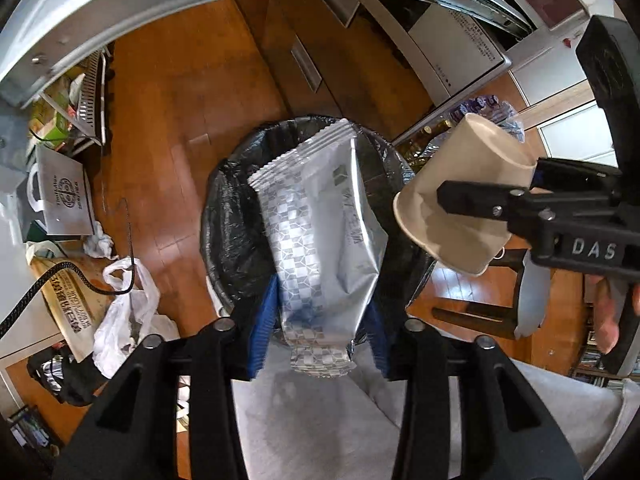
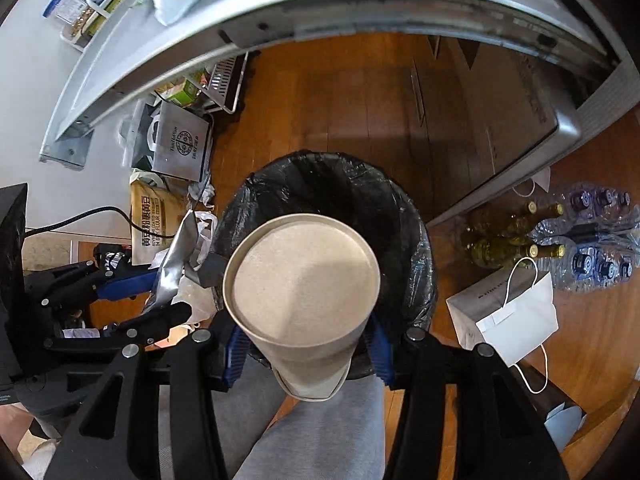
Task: Collect trash
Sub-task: 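Carry the foil packet and paper cup over the black bin and release both, then move both tools back over the table, then grasp the brown egg carton with the left tool while the right tool grasps the white tissue, then lift the egg carton and tissue and swing both tools toward the bin, then release the egg carton and tissue into the black bin with both tools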
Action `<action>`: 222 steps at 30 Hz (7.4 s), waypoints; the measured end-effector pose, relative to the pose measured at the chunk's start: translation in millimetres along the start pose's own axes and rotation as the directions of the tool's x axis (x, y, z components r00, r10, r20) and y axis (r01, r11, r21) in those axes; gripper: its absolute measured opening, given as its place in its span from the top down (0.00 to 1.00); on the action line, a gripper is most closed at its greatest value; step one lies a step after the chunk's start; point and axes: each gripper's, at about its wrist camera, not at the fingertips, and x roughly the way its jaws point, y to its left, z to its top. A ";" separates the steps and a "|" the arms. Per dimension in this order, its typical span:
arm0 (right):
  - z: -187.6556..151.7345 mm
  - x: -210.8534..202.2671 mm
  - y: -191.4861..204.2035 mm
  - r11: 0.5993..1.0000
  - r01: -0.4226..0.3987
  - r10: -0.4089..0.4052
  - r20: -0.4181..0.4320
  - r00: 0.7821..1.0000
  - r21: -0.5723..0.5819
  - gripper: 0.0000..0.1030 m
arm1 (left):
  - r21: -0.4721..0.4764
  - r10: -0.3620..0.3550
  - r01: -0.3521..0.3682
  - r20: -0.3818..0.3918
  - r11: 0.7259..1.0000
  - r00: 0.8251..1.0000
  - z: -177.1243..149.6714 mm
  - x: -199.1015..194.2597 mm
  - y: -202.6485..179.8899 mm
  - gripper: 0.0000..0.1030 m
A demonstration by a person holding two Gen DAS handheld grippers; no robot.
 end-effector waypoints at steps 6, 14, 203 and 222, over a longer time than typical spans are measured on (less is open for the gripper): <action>3.6 -7.7 -3.2 1.000 0.018 -0.018 0.022 1.000 0.014 0.30 | 0.002 0.020 -0.020 0.045 1.000 0.999 4.5 -11.1 1.7 0.17; 1.0 -43.3 -3.1 0.998 0.055 -0.054 0.098 0.994 -0.010 0.27 | -0.037 0.034 -0.032 0.078 0.999 0.996 4.6 -34.4 13.8 0.17; 34.5 -239.1 41.4 0.972 0.037 0.086 0.501 0.861 -0.230 0.64 | -0.089 0.138 -0.105 0.592 0.990 0.794 32.3 -245.1 0.1 0.30; -31.2 -114.4 20.2 0.960 0.017 0.030 0.163 0.986 -0.280 0.64 | -0.015 0.116 -0.117 0.330 0.993 0.937 -32.3 -142.9 -22.4 0.30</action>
